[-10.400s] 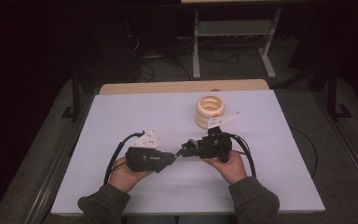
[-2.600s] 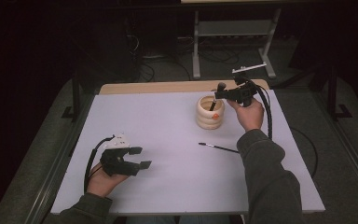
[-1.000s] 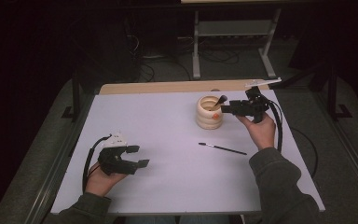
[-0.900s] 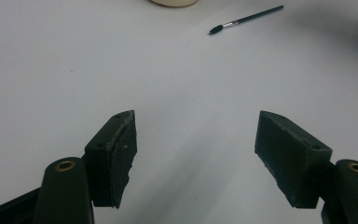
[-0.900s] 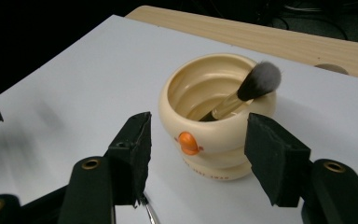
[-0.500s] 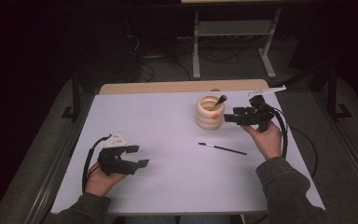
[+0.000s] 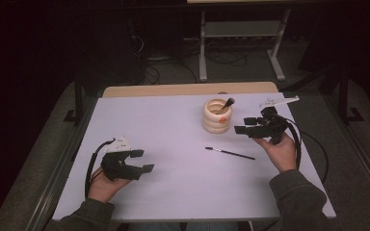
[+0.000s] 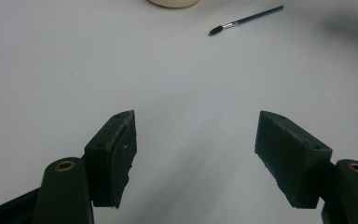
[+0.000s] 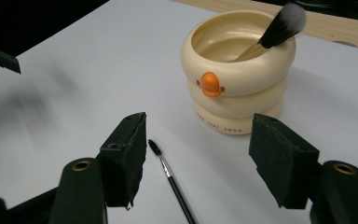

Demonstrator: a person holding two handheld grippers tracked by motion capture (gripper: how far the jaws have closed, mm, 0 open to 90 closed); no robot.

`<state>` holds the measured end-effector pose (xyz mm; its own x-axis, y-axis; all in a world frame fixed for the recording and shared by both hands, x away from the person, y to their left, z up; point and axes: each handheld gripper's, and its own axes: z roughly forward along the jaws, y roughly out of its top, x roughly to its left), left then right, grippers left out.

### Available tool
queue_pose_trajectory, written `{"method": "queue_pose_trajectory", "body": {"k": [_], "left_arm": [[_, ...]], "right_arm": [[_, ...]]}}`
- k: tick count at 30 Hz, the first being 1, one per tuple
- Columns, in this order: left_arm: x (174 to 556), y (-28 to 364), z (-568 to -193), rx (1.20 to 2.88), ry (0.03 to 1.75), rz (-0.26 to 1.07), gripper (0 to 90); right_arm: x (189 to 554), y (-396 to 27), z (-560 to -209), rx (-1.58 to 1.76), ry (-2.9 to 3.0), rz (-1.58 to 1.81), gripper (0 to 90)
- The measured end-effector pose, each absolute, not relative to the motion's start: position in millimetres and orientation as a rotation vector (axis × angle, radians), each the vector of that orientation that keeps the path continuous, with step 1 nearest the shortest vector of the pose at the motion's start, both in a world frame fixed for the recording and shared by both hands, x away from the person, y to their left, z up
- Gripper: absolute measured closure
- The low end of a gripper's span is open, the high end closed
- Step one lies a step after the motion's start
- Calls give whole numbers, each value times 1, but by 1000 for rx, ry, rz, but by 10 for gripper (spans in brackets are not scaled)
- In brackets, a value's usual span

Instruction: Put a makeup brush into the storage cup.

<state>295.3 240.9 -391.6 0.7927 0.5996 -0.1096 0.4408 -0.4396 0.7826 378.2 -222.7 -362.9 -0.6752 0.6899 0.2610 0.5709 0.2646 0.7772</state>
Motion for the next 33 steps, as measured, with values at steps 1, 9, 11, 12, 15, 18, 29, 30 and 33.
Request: {"method": "queue_pose_trajectory", "body": {"k": [1, 9, 11, 12, 15, 18, 29, 30, 33], "left_arm": [[295, 241, -392, 2103, 770, 230, 291], [296, 241, -392, 2102, 767, 222, 290], [296, 241, -392, 2104, 764, 225, 290], [296, 241, -392, 2106, 766, 223, 290], [295, 241, -391, 2121, 753, 232, 290], [295, 241, -390, 2120, 756, 234, 290], [294, 240, -390, 2108, 766, 233, 289], [294, 240, -391, 2108, 767, 231, 289], [294, 239, -392, 2117, 762, 232, 290]], "right_arm": [[377, -222, -363, 1205, 2394, 1376, 355], [372, -221, -371, 1202, 2418, 1349, 353], [371, -221, -373, 1196, 2429, 1337, 351], [370, -221, -373, 1185, 2427, 1336, 347], [368, -220, -376, 1179, 2447, 1314, 336], [366, -218, -378, 1159, 2477, 1278, 335], [356, -221, -383, 1122, 2519, 1187, 356], [355, -222, -385, 1123, 2524, 1174, 362], [356, -224, -391, 1111, 2560, 1128, 375]]}}
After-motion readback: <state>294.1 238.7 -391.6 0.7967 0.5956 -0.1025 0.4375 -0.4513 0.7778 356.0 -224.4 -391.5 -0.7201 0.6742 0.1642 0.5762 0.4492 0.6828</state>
